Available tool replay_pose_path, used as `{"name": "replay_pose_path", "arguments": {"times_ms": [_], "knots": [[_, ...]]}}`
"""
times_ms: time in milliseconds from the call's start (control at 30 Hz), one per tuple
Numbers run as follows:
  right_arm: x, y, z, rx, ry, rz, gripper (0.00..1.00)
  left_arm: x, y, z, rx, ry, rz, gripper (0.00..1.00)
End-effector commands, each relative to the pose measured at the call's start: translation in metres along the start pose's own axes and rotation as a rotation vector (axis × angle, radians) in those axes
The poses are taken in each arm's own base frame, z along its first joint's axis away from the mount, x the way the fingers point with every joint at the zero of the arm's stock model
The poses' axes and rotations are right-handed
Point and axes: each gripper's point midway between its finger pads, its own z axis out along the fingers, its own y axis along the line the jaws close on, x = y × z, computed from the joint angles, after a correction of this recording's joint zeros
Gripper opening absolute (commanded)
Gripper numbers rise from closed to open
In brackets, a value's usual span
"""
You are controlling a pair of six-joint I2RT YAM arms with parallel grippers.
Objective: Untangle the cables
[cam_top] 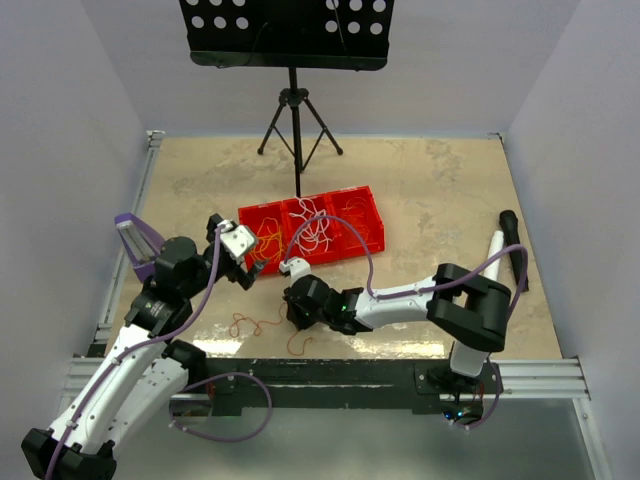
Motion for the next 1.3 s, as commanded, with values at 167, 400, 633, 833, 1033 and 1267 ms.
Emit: {"name": "replay_pose_path", "arguments": {"times_ms": [167, 400, 633, 833, 1033, 1267], "knots": [[-0.13, 0.011, -0.114, 0.045, -0.402, -0.036, 0.0, -0.035, 0.013, -0.003, -0.047, -0.097, -0.016, 1.0], [-0.188, -0.053, -0.19, 0.252, -0.551, 0.056, 0.0, -0.044, 0.031, -0.006, -0.15, -0.131, -0.034, 1.0], [-0.234, -0.121, -0.231, 0.45, -0.665, 0.114, 0.0, -0.04, 0.025, -0.005, -0.121, -0.127, -0.029, 1.0], [-0.263, -0.155, -0.229, 0.506, -0.719, 0.118, 0.0, -0.039, 0.026, -0.005, -0.122, -0.121, -0.02, 1.0], [-0.269, -0.177, -0.195, 0.562, -0.671, 0.106, 0.0, -0.039, 0.028, -0.004, -0.132, -0.12, -0.014, 1.0], [-0.255, -0.213, -0.151, 0.672, -0.567, 0.088, 0.0, -0.04, 0.029, -0.005, -0.134, -0.125, -0.008, 1.0]]}}
